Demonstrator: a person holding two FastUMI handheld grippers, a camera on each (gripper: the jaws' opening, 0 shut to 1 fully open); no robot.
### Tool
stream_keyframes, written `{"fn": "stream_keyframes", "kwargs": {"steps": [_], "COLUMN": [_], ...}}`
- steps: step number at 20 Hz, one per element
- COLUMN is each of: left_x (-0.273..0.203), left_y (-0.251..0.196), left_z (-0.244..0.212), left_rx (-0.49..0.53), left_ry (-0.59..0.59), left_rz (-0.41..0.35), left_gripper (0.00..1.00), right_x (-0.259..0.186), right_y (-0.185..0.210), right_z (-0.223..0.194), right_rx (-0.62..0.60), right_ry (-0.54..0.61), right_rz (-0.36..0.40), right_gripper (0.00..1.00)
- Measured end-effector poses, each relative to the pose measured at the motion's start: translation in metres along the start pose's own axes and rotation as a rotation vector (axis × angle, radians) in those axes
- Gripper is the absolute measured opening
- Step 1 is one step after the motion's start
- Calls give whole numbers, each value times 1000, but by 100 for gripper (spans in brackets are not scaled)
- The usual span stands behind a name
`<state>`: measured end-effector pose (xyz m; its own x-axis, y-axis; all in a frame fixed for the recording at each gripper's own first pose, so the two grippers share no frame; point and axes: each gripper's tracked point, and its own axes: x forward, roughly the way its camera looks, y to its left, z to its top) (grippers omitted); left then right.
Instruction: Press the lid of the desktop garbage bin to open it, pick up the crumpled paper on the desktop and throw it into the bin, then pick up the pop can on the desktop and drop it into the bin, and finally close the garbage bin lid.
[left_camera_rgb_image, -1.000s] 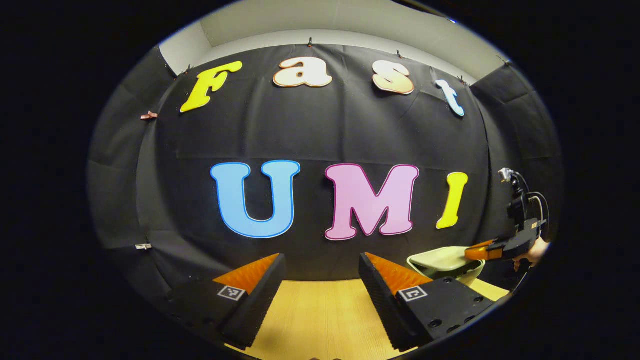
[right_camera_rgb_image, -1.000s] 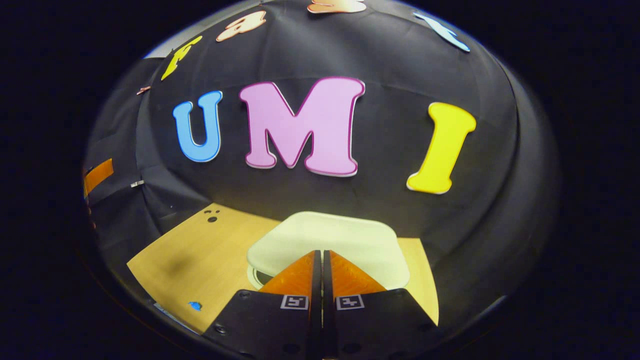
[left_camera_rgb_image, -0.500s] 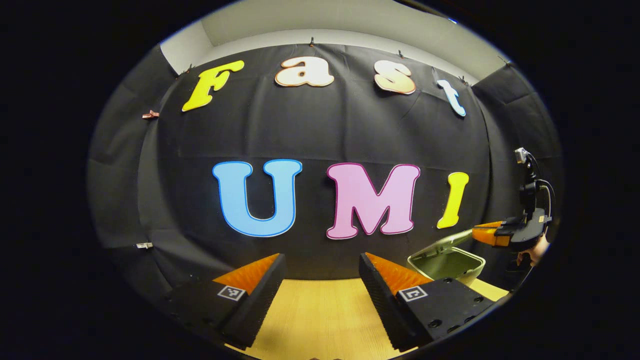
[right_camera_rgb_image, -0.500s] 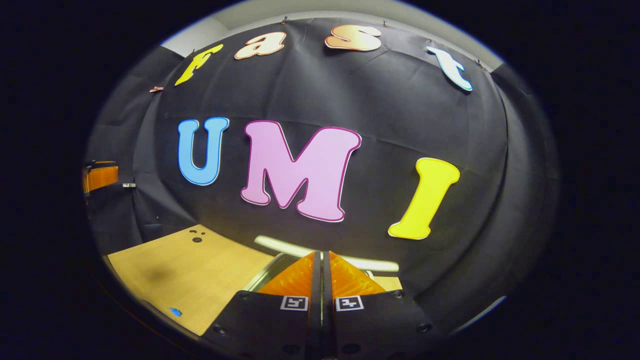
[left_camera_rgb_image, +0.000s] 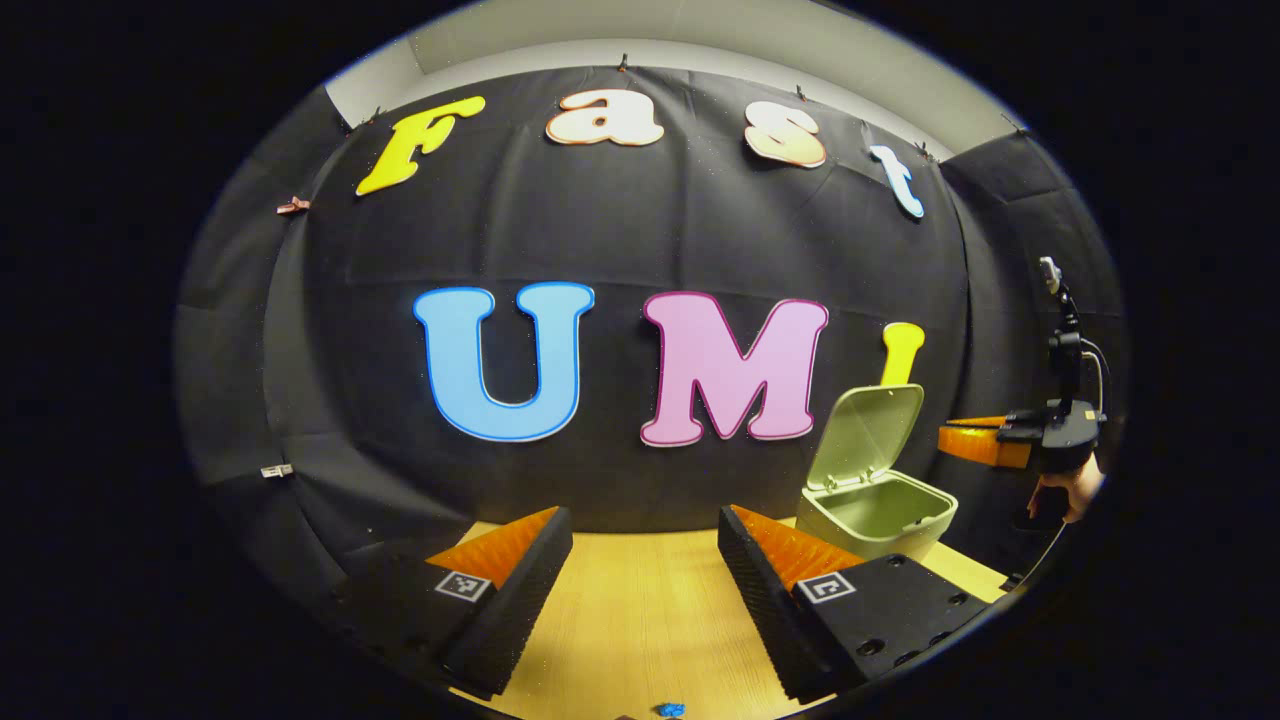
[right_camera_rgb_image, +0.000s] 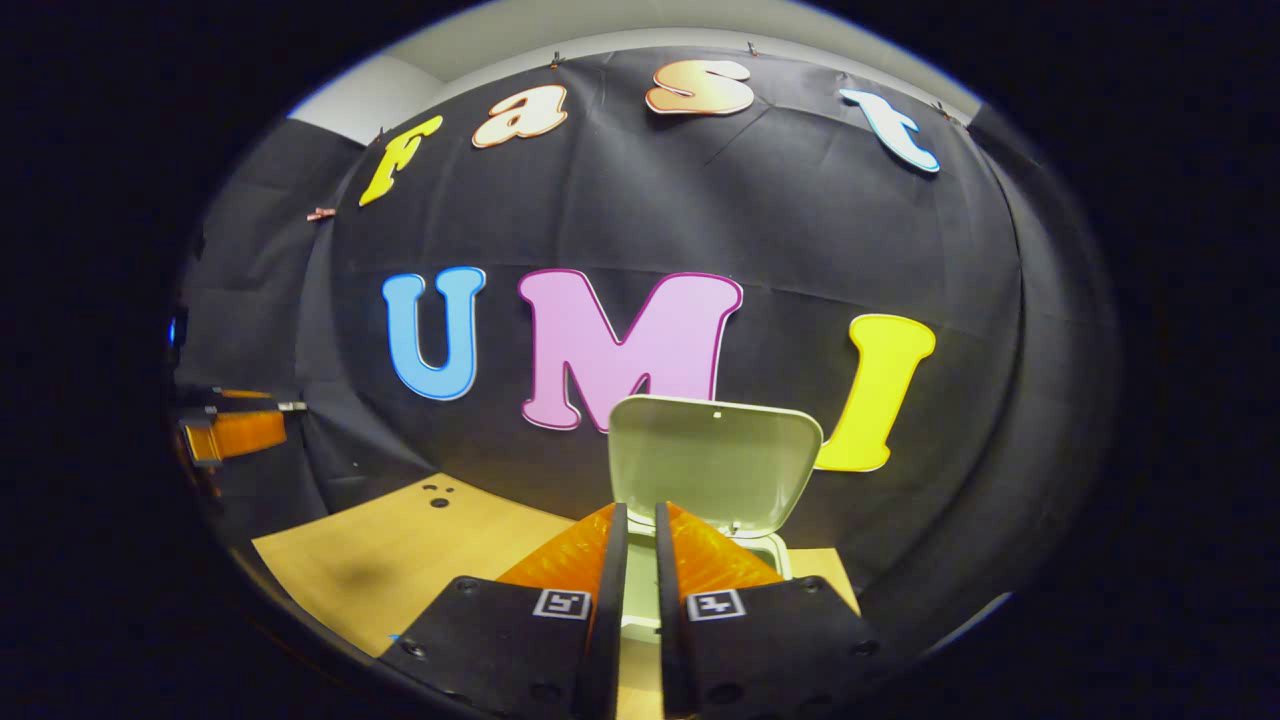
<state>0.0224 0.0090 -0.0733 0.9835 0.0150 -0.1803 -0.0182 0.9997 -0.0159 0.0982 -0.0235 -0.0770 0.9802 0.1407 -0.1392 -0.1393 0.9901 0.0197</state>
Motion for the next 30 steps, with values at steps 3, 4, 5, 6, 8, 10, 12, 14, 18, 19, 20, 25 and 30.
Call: {"fn": "stream_keyframes", "kwargs": {"steps": [3,4,5,6,8,10,12,14,18,19,20,25,30], "left_x": [-1,-1,-2,-3,-6,-9,-13,-18,-26,-28,-28,-25,-22], "left_y": [-3,-5,-7,-9,-12,-15,-18,-22,-31,-33,-33,-31,-34], "left_z": [-33,-49,-65,-82,-115,-151,-185,-217,-274,-288,-299,-354,-389], "left_rx": [3,4,5,3,-5,-7,-3,-4,-21,-23,-20,27,114], "left_ry": [80,117,158,193,268,339,405,465,559,580,596,684,734], "left_rz": [-31,-44,-58,-74,-100,-119,-139,-154,-197,-208,-210,-191,-216], "left_gripper": [95,95,95,95,95,94,94,92,89,88,87,86,83], "right_x": [-15,-19,-24,-29,-39,-48,-56,-64,-81,-86,-91,-109,-122], "right_y": [8,11,15,19,25,30,31,31,31,31,31,29,28], "right_z": [-1,-3,-5,-8,-13,-17,-21,-26,-46,-50,-54,-73,-81], "right_rx": [-9,-15,-14,-10,3,17,22,26,48,53,61,71,69], "right_ry": [-5,0,7,16,31,43,56,67,113,122,129,171,203], "right_rz": [7,11,18,26,33,35,29,18,-1,-7,-13,-41,-60], "right_gripper": [33,36,41,52,64,65,66,65,65,65,66,65,65]}}
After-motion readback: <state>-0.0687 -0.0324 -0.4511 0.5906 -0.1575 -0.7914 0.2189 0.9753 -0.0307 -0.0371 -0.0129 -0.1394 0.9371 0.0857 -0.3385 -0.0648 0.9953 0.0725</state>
